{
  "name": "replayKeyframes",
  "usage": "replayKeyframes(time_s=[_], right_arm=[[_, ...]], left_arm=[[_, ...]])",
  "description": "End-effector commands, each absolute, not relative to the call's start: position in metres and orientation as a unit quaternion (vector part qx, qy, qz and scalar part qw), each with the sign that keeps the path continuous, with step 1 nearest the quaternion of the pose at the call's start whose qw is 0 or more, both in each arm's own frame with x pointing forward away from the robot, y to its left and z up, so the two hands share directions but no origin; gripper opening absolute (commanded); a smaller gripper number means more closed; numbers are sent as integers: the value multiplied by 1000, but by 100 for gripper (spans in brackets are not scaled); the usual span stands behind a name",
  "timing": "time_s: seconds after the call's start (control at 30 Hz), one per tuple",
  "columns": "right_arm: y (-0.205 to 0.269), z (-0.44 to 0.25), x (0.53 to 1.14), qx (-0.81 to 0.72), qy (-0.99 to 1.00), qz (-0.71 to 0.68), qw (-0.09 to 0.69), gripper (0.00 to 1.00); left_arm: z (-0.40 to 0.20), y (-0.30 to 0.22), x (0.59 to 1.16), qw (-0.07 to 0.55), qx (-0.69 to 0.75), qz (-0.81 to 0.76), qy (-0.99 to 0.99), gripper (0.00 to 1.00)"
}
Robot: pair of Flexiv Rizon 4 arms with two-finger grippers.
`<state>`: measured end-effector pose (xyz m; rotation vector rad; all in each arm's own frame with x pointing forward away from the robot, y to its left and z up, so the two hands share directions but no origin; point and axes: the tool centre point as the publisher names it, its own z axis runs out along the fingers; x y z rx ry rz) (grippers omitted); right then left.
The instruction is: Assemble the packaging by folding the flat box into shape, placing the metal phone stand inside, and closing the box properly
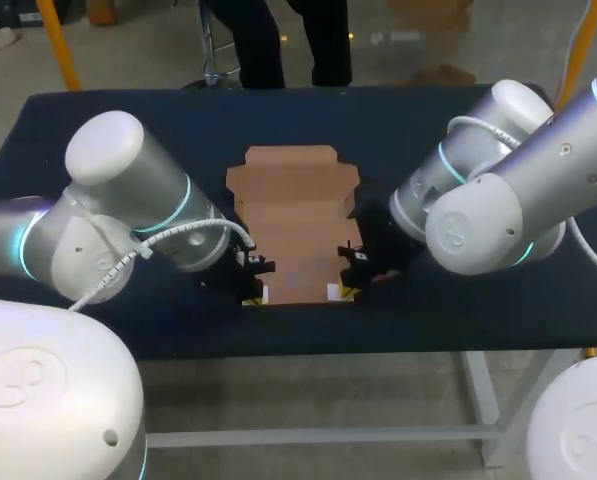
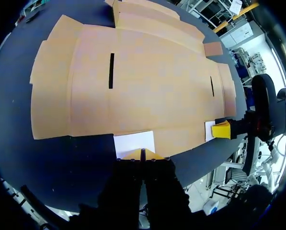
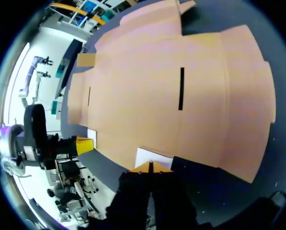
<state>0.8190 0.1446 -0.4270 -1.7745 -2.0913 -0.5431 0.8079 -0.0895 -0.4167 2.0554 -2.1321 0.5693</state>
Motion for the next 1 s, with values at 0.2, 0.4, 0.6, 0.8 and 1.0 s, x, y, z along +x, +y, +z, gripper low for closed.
replayKeyframes(time_s=[0.2, 0.4, 0.6, 0.8, 1.0], right_arm=[[147, -434, 821, -630, -737, -182, 162, 0], [133, -407, 825, -622, -731, -214, 182, 0], [111, -384, 837, -606, -721, -250, 225, 0], [95, -369, 848, -596, -713, -270, 253, 0], [81, -354, 862, -586, -706, -291, 272, 5]], left_arm=[[-422, -93, 815, 77, 689, 153, -704, 0], [-398, -83, 817, 116, 679, 155, -708, 0], [-372, -70, 823, 149, 666, 159, -713, 0], [-354, -61, 831, 155, 665, 164, -711, 16], [-336, -53, 842, 161, 664, 170, -710, 39]])
